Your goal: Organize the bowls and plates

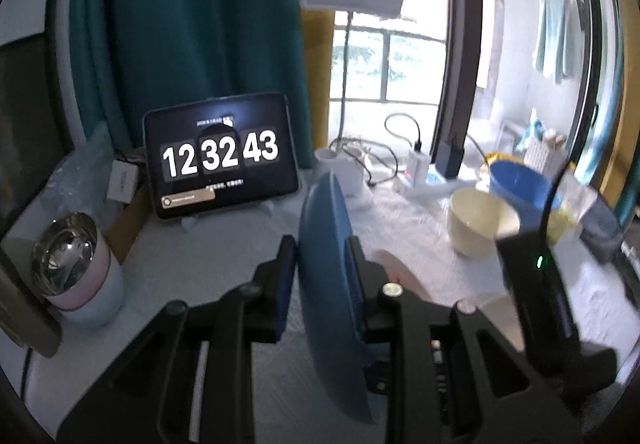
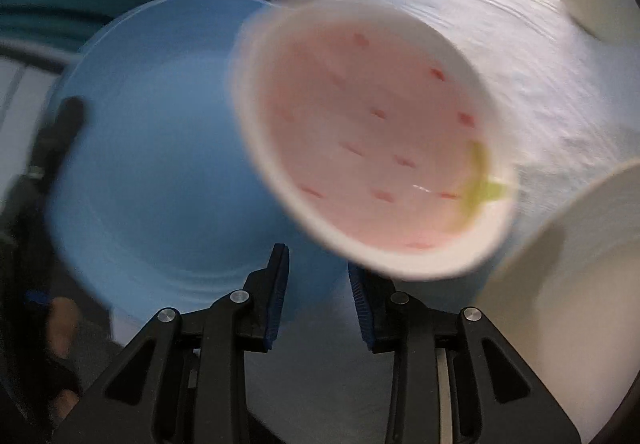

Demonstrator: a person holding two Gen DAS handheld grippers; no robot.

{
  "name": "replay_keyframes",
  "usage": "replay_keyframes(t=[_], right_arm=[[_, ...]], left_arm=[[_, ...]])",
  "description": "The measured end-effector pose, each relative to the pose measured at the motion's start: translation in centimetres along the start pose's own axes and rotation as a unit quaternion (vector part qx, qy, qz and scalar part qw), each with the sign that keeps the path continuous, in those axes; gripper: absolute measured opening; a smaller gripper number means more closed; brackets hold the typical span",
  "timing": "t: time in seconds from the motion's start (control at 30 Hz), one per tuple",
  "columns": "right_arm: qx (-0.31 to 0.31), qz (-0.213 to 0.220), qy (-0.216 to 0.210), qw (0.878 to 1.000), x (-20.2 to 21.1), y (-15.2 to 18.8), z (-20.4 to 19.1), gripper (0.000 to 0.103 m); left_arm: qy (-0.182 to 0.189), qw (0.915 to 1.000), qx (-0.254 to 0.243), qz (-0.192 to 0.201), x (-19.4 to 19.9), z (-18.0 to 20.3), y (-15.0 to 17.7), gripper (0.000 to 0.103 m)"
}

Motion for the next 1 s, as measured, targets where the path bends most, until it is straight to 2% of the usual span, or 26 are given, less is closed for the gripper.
replay_keyframes(t=[0.03, 0.27, 0.4, 0.5, 0.57, 0.73, 0.83, 0.93, 1.0], right_arm=[[0.008, 0.0, 0.005, 1.0, -0.2, 0.1, -0.5, 0.034], [0.025, -0.018, 0.029, 0.999, -2.4, 1.6, -1.8, 0.033], [0.038, 0.022, 0.07, 0.997, -1.6, 0.8, -1.3, 0.033], [0.022, 0.037, 0.096, 0.994, -1.7, 0.2, 0.6, 0.033], [0.016, 0.052, 0.118, 0.992, -1.1, -0.8, 1.7, 0.029], [0.004, 0.089, 0.174, 0.981, 1.4, -3.1, 4.3, 0.03], [0.007, 0.085, 0.191, 0.978, 2.4, -2.5, 4.7, 0.03], [0.016, 0.066, 0.195, 0.978, 0.2, -3.4, 4.6, 0.03], [0.021, 0.051, 0.198, 0.979, -0.4, -2.8, 4.6, 0.03]], left_arm=[[-0.013, 0.9999, -0.001, 0.0, -0.1, -0.5, 0.3, 0.026], [-0.043, 0.9984, 0.019, -0.031, -1.2, -4.3, 3.4, 0.025], [-0.047, 0.9979, 0.021, -0.038, -1.4, -5.0, 4.6, 0.025], [-0.05, 0.9978, 0.02, -0.038, -1.4, -5.2, 5.1, 0.026], [-0.051, 0.9976, 0.023, -0.04, -1.4, -5.5, 5.4, 0.026], [-0.055, 0.9966, 0.025, -0.055, -2.5, -6.0, 6.3, 0.026], [-0.061, 0.996, 0.021, -0.062, -3.2, -6.4, 7.2, 0.026], [-0.057, 0.9953, 0.015, -0.076, -4.0, -6.6, 8.2, 0.025], [-0.052, 0.9945, 0.021, -0.088, -4.4, -6.7, 8.9, 0.025]])
Point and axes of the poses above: each gripper's, at about its wrist camera, not at the fingertips, and x roughly against the way its jaws point, z to its right, y to its underside, the point moved 10 cm from there along -x, roughly the way its jaws point, and after that the axes turned 12 degrees about -y, right-handed, at the moved point
